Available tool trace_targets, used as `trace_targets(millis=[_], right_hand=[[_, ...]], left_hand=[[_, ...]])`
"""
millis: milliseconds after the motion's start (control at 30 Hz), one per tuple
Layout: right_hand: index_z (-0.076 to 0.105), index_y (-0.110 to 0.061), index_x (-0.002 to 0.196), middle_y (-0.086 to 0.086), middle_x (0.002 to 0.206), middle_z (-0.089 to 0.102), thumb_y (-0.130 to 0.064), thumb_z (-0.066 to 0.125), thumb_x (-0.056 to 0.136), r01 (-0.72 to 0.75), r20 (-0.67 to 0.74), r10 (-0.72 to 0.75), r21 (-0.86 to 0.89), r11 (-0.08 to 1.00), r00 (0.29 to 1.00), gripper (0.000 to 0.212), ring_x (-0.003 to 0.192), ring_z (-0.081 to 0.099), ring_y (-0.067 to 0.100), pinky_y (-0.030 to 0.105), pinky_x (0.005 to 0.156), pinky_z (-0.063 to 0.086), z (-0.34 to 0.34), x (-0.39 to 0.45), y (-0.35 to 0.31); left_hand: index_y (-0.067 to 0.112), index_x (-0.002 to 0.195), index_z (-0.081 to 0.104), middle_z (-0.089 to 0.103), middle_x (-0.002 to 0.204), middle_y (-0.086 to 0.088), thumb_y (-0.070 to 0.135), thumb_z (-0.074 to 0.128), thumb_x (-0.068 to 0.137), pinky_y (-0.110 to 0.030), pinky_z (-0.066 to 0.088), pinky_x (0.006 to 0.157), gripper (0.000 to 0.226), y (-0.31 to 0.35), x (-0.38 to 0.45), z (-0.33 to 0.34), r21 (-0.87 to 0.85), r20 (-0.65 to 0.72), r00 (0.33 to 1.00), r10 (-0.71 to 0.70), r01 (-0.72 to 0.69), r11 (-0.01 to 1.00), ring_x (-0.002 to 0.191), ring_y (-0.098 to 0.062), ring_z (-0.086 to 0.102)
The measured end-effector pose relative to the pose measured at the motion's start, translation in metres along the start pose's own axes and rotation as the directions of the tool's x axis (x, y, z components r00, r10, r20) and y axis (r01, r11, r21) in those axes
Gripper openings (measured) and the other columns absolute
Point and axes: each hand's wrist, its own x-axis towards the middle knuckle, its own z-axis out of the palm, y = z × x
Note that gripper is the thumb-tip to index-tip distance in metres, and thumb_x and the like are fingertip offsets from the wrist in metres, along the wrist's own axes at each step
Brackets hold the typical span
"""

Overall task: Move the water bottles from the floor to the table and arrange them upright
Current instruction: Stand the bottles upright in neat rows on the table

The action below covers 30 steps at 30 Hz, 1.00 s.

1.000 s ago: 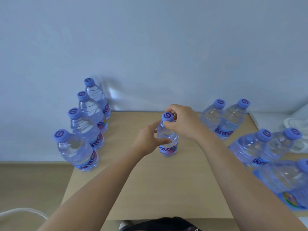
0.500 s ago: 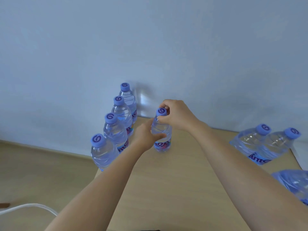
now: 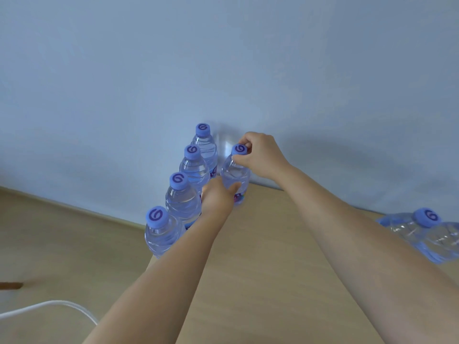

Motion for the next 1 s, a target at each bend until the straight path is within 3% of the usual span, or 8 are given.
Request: trace_targets(millis=[100, 200, 333, 467, 567, 1000], right_hand=[[0.061, -0.003, 0.089, 0.006, 0.08, 0.062, -0.014, 0.067, 0.072, 0.001, -0.016, -0.001, -0.018, 1.0, 1.0, 0.021, 0.071, 0.052, 0.019, 0.029, 0.065, 0.044, 0.003, 0.01, -0.001], [0.061, -0.003, 0.088, 0.006, 0.08, 0.062, -0.015, 0.067, 0.072, 0.0, -0.02, -0.001, -0.017, 1.0, 1.0, 0.022, 0.07, 0.051, 0.019, 0.028, 0.064, 0.043, 0.005, 0.017, -0.002], [0.06, -0.003, 0.088, 0.004, 0.078, 0.059, -0.015, 0.068, 0.071, 0.005, -0.023, -0.005, -0.004, 1.0, 1.0, 0.022, 0.069, 0.05, 0.019, 0.027, 0.062, 0.041, 0.008, 0.023, -0.001], [0.06, -0.003, 0.088, 0.006, 0.08, 0.06, -0.015, 0.068, 0.071, -0.001, -0.049, 0.002, 0.005, 1.0, 0.999, 0.023, 0.071, 0.052, 0.02, 0.029, 0.064, 0.044, 0.011, 0.031, -0.001], [0.06, -0.002, 0.089, 0.011, 0.084, 0.065, -0.015, 0.068, 0.071, -0.002, -0.058, 0.002, 0.002, 1.0, 0.998, 0.024, 0.072, 0.053, 0.022, 0.031, 0.065, 0.045, 0.013, 0.035, -0.001], [0.059, -0.002, 0.089, 0.009, 0.078, 0.062, -0.016, 0.069, 0.072, -0.007, -0.087, 0.007, 0.008, 1.0, 0.996, 0.024, 0.071, 0.053, 0.021, 0.032, 0.065, 0.046, 0.014, 0.044, 0.003]], left_hand=[[-0.008, 0.096, 0.053, 0.059, 0.096, -0.025, 0.036, 0.056, 0.089, -0.044, 0.047, 0.07, 0.044, 0.004, 0.005, 0.002, -0.042, -0.002, 0.999, -0.051, 0.051, 0.998, 0.096, -0.039, 0.057], [0.0, 0.109, 0.055, 0.06, 0.115, -0.018, 0.037, 0.055, 0.09, -0.037, 0.044, 0.075, 0.042, 0.004, 0.011, 0.003, -0.084, -0.001, 0.997, -0.079, 0.079, 0.993, 0.102, -0.032, 0.057], [0.002, 0.105, 0.054, 0.06, 0.107, -0.014, 0.037, 0.053, 0.091, -0.031, 0.038, 0.065, 0.038, 0.004, 0.02, 0.006, -0.104, -0.004, 0.992, -0.122, 0.121, 0.987, 0.082, -0.023, 0.051], [0.001, 0.096, 0.052, 0.059, 0.104, -0.019, 0.037, 0.05, 0.092, -0.031, 0.038, 0.059, 0.037, 0.007, 0.027, 0.008, -0.085, -0.021, 0.988, -0.155, 0.153, 0.985, 0.088, -0.031, 0.057], [-0.001, 0.102, 0.052, 0.059, 0.106, -0.019, 0.036, 0.049, 0.093, -0.035, 0.041, 0.064, 0.038, 0.008, 0.03, 0.011, -0.093, -0.02, 0.987, -0.16, 0.157, 0.983, 0.095, -0.033, 0.058], [-0.001, 0.106, 0.05, 0.051, 0.093, -0.01, 0.03, 0.045, 0.096, -0.031, 0.034, 0.061, 0.033, 0.016, 0.035, 0.015, -0.113, -0.049, 0.99, -0.133, 0.126, 0.985, 0.079, -0.021, 0.045]])
